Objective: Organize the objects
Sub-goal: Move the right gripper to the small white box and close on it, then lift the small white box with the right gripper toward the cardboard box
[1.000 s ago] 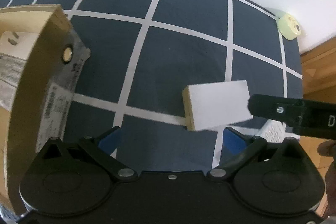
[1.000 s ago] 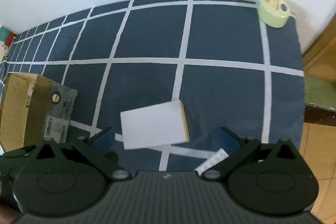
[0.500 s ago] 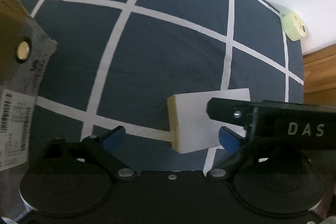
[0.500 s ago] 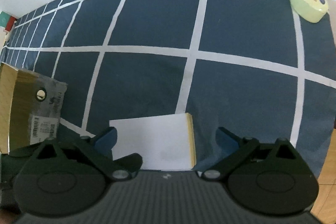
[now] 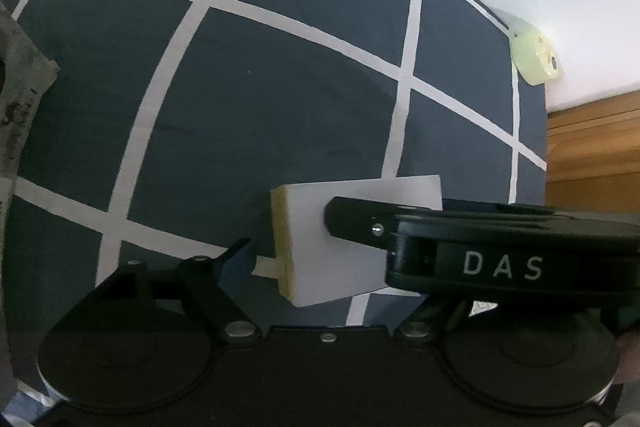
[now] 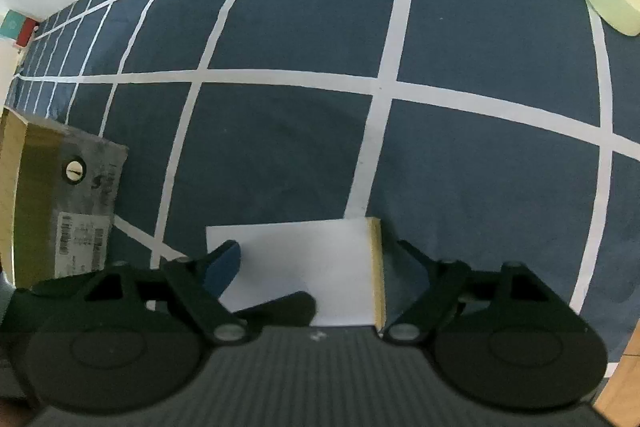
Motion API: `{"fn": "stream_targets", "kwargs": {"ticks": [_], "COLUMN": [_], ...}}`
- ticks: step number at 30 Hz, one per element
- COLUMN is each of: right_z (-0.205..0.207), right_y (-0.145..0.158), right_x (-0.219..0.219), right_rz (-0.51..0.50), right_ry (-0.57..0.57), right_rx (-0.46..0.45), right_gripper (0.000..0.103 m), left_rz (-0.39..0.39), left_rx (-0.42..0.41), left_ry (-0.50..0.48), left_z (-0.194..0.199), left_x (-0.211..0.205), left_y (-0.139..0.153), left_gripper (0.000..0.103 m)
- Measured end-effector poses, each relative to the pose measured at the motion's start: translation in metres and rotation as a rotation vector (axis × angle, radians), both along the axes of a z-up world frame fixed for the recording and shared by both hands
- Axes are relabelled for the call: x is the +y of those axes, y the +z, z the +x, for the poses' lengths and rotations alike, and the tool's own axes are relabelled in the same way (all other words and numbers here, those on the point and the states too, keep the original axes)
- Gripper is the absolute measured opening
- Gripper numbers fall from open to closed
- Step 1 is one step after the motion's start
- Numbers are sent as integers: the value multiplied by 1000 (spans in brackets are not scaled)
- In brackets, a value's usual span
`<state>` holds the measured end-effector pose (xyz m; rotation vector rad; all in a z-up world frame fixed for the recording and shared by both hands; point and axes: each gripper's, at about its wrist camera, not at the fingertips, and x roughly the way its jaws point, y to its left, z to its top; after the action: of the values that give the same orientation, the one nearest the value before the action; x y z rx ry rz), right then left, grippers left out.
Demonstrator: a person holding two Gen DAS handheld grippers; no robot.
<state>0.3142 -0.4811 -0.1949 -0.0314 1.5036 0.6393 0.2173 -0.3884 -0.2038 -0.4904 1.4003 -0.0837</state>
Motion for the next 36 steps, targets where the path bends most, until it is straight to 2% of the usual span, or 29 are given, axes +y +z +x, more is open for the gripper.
{"fn": "stream_targets", "kwargs": {"ticks": [5, 18, 28, 36], "right_z": [1, 2, -5, -17], "right_y": [0, -3, 2, 20], "right_x": [0, -1, -6, -16], "right_rz": [9, 23, 25, 35], "right_ry": [9, 44, 25, -8], "right_rx": [4, 21, -1, -30], "right_gripper": [79, 78, 73, 71], "left_rz": [-18, -9, 40, 64], "left_rx": [-17, -23, -35, -53], "left_ry": [-12, -9, -50, -83], "left_z": [3, 1, 2, -7], "left_x": [-2, -3, -10, -20], "left_y": [0, 1, 9, 28], "left_gripper": [73, 72, 69, 69]}}
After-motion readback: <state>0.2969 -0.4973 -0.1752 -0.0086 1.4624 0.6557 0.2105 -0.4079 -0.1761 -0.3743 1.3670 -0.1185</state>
